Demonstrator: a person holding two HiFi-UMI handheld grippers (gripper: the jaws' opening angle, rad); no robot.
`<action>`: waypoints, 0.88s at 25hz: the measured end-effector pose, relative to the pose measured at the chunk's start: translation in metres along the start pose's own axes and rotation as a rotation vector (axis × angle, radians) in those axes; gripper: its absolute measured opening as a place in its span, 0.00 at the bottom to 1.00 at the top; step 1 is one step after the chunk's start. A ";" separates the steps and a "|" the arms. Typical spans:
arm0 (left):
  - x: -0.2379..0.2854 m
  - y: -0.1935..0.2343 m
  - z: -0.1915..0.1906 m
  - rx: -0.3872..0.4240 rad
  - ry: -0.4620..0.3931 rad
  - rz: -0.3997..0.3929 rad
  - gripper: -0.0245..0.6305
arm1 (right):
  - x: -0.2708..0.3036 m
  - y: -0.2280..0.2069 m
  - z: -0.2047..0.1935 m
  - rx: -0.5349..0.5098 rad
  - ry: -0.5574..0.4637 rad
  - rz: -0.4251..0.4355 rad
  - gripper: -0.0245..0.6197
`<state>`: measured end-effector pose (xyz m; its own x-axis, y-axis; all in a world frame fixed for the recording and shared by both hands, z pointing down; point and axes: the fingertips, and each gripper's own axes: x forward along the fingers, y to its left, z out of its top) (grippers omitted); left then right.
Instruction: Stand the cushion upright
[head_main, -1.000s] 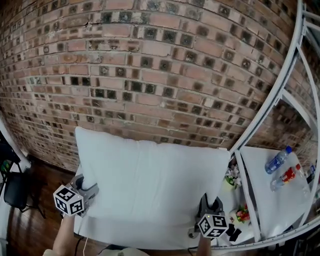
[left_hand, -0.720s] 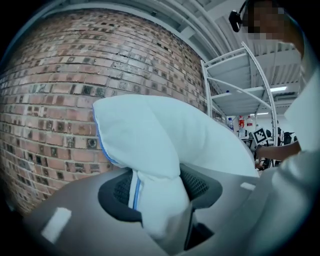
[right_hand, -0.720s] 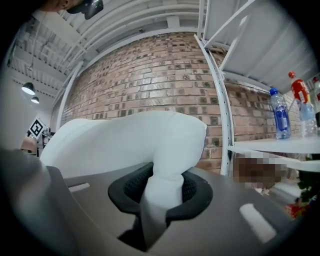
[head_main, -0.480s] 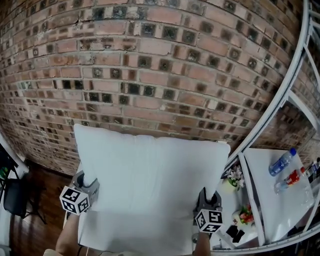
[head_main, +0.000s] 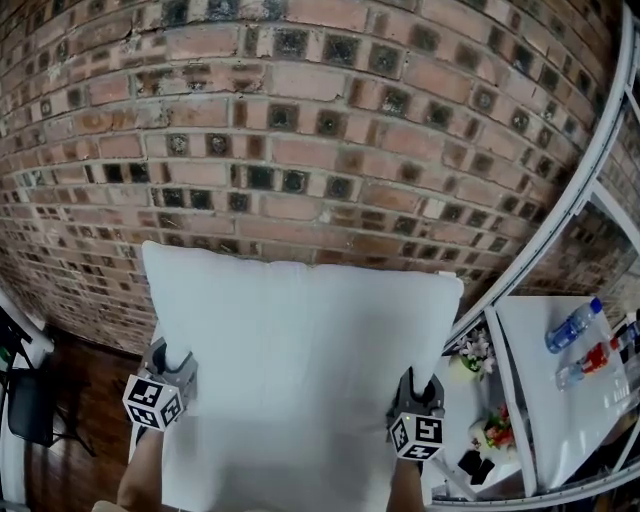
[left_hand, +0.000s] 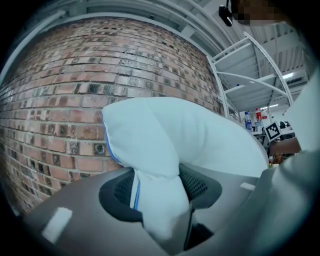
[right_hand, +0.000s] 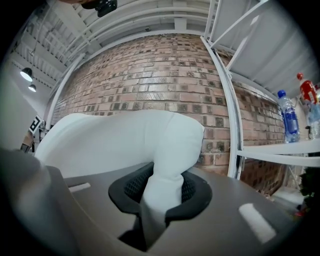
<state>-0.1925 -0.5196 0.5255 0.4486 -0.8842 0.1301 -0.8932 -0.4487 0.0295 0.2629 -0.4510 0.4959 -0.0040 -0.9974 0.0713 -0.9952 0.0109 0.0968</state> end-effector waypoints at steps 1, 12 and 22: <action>0.004 0.001 0.001 0.006 -0.007 0.003 0.37 | 0.004 -0.001 0.000 -0.003 -0.004 -0.004 0.16; 0.044 0.027 -0.006 0.037 -0.040 0.049 0.37 | 0.052 -0.008 -0.020 -0.037 -0.005 -0.038 0.16; 0.063 0.045 -0.041 0.002 0.054 0.021 0.42 | 0.068 -0.014 -0.052 -0.037 0.086 -0.060 0.21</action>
<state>-0.2060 -0.5899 0.5754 0.4273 -0.8852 0.1838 -0.9023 -0.4304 0.0246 0.2817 -0.5151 0.5507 0.0652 -0.9867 0.1489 -0.9891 -0.0442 0.1403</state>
